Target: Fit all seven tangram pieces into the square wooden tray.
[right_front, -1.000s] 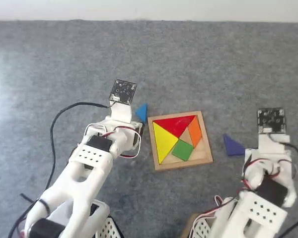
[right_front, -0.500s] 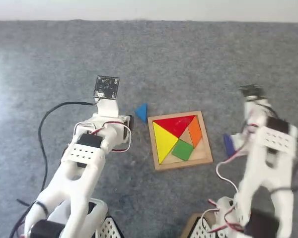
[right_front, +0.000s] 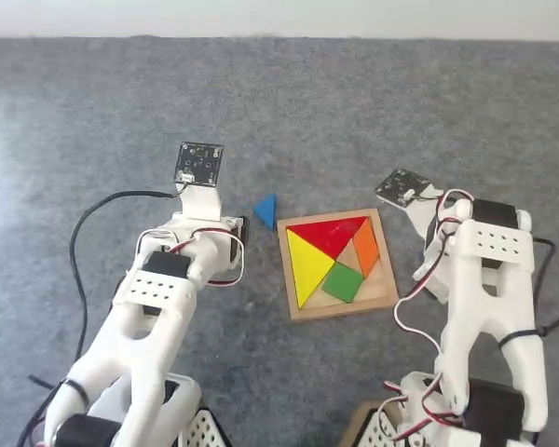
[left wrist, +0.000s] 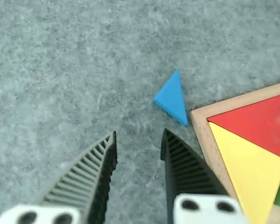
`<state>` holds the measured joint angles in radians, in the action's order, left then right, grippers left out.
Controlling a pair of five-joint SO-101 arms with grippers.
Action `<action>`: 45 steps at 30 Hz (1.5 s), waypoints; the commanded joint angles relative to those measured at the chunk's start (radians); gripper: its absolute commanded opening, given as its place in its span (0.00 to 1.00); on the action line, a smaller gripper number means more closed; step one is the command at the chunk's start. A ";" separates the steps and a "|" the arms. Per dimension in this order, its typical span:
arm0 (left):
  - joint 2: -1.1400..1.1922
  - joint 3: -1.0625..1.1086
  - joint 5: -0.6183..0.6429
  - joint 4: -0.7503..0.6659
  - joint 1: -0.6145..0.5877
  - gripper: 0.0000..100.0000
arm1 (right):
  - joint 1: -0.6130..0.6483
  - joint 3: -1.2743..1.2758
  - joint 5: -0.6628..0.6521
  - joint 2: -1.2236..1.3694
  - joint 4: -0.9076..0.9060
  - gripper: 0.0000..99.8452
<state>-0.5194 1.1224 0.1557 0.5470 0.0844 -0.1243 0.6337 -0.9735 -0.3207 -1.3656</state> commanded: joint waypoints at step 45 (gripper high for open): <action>-0.038 -0.007 -0.044 -0.025 0.044 0.15 | -0.472 -0.382 -0.385 0.458 0.018 0.15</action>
<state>-0.5194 1.1208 0.1297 0.5470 0.0997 -0.5631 0.3299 -1.3080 0.1473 -1.2935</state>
